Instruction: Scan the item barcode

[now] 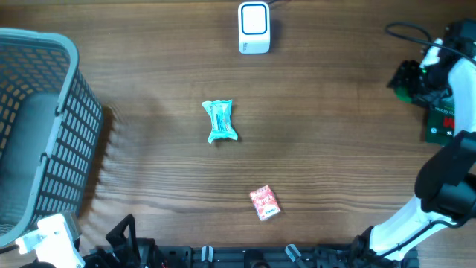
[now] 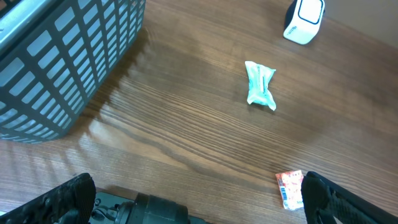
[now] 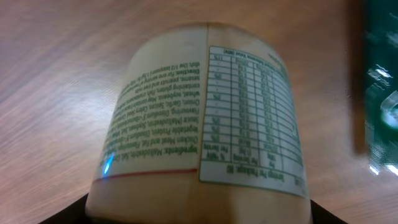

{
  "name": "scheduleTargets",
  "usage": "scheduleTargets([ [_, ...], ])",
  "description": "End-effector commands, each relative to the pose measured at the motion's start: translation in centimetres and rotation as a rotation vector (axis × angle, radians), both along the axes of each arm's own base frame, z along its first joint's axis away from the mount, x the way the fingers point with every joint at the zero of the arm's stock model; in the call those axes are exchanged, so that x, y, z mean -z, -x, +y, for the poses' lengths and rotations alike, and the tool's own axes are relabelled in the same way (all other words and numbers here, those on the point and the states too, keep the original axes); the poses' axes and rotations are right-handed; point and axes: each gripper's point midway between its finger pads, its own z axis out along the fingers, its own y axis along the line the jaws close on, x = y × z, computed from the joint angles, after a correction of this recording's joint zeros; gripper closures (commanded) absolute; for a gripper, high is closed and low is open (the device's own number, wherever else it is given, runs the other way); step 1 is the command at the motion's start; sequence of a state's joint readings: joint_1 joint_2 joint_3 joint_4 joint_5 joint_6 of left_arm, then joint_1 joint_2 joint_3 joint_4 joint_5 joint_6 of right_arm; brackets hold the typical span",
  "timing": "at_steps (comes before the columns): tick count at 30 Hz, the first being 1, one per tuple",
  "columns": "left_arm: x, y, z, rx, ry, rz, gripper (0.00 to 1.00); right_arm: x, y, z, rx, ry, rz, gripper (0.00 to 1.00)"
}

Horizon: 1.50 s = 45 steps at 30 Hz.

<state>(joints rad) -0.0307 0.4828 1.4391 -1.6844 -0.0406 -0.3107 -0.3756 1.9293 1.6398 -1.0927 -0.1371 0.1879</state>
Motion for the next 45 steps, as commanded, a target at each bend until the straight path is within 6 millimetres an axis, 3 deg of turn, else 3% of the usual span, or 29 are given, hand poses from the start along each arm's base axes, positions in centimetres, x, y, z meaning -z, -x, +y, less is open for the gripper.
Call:
scheduleTargets([
  [1, 0.0, 0.1, 0.2, 0.001, -0.018, -0.006, 0.0, 1.3, 2.4, -3.1, 0.105, 0.011, 0.06, 0.26],
  [4, 0.0, 0.1, 0.2, 0.001, -0.018, -0.006, 0.0, 4.2, 5.9, -4.9, 0.188, -0.031, 0.168, 0.27],
  [7, 0.0, 0.1, 0.2, 0.001, -0.018, -0.006, 0.0, 5.9, 7.7, -5.8, 0.282, -0.079, 0.238, 0.28],
  [9, 0.0, 0.1, 0.2, 0.001, -0.018, -0.006, 0.0, 6.2, 7.8, -6.3, 0.298, -0.08, 0.237, 0.3],
  [10, 0.0, 0.1, 0.2, 0.001, -0.018, -0.006, 0.0, 6.1, 7.6, -6.5, 0.297, -0.075, 0.227, 0.24],
  [11, 0.0, 0.1, 0.2, 0.001, -0.018, -0.006, 0.0, 6.0, 7.4, -6.6, 0.297, -0.072, 0.219, 0.08],
  [12, 0.0, 0.1, 0.2, 0.001, -0.018, -0.006, 0.0, 5.7, 7.1, -6.7, 0.297, -0.068, 0.212, 0.0],
  [14, 0.0, 0.1, 0.2, 0.001, -0.018, -0.006, 0.0, 4.3, 6.8, -6.8, 0.304, -0.077, 0.205, 0.0],
  [19, 0.0, 0.1, 0.2, 0.001, -0.018, -0.006, 0.0, -0.4, 5.4, -2.6, 0.225, -0.169, 0.144, 0.0],
  [21, 0.0, 0.1, 0.2, 0.001, -0.018, -0.006, 0.0, -0.3, 5.5, 0.0, 0.198, -0.183, 0.189, 0.0],
  [22, 0.0, 0.1, 0.2, 0.001, -0.018, -0.006, 0.0, 0.8, 5.0, 1.6, 0.148, -0.174, 0.196, 0.14],
  [24, 0.0, 0.1, 0.2, 0.001, -0.018, -0.006, 0.0, 2.8, 5.3, 2.1, 0.182, -0.11, 0.239, 0.39],
  [25, 0.0, 0.1, 0.2, 0.001, -0.018, -0.006, 0.0, 3.3, 5.6, 2.0, 0.197, -0.084, 0.254, 0.41],
  [29, 0.0, 0.1, 0.2, 0.001, -0.018, -0.006, 0.0, 5.7, 6.9, -0.5, 0.227, 0.043, 0.281, 0.42],
  [34, 0.0, 0.1, 0.2, 0.001, -0.018, -0.006, 0.0, 5.6, 7.5, -4.4, 0.291, 0.16, 0.276, 0.41],
  [38, 0.0, 0.1, 0.2, 0.001, -0.018, -0.006, 0.0, 5.4, 8.1, -8.8, 0.401, 0.218, 0.231, 0.41],
  [43, 0.0, 0.1, 0.2, 0.001, -0.018, -0.006, 0.0, 5.1, 8.6, -13.7, 0.529, 0.248, 0.142, 0.32],
  [45, 0.0, 0.1, 0.2, 0.001, -0.018, -0.006, 0.0, 4.6, 8.1, -13.8, 0.531, 0.203, 0.109, 0.24],
])
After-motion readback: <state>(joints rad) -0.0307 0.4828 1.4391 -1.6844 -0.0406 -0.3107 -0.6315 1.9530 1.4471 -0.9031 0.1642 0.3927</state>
